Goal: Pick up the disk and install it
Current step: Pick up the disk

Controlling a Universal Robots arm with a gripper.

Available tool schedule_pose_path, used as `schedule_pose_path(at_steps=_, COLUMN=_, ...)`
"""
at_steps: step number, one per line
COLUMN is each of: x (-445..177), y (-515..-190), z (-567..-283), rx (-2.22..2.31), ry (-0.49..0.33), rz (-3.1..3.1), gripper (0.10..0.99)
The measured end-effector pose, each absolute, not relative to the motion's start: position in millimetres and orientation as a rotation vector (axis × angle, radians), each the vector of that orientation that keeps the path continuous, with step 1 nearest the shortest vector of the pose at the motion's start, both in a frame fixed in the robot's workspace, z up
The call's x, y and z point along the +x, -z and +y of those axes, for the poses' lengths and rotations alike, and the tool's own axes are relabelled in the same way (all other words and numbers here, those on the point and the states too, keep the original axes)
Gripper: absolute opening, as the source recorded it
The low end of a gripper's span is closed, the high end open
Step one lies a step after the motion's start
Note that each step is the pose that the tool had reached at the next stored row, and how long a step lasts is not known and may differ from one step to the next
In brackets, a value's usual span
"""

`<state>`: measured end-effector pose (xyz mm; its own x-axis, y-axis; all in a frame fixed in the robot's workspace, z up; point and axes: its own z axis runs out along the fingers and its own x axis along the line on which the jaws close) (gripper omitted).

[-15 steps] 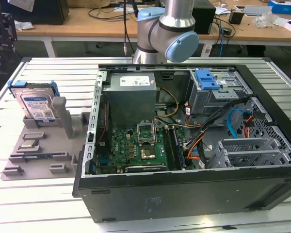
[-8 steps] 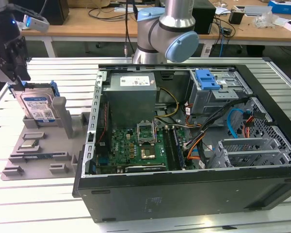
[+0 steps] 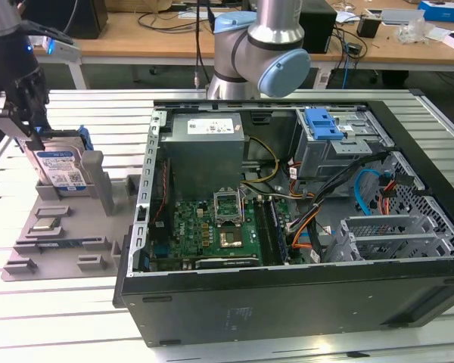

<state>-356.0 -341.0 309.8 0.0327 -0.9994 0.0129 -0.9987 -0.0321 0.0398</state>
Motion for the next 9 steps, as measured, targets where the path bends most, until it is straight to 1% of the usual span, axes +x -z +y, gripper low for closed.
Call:
schedule_pose_path(at_steps=4, x=-355, y=-298, z=-340, rx=2.247, ry=0.027, rz=-2.14, gripper=0.482)
schedule_pose_path(at_steps=9, x=-353, y=-294, z=-338, rx=2.25, ry=0.027, rz=-2.137, gripper=0.482)
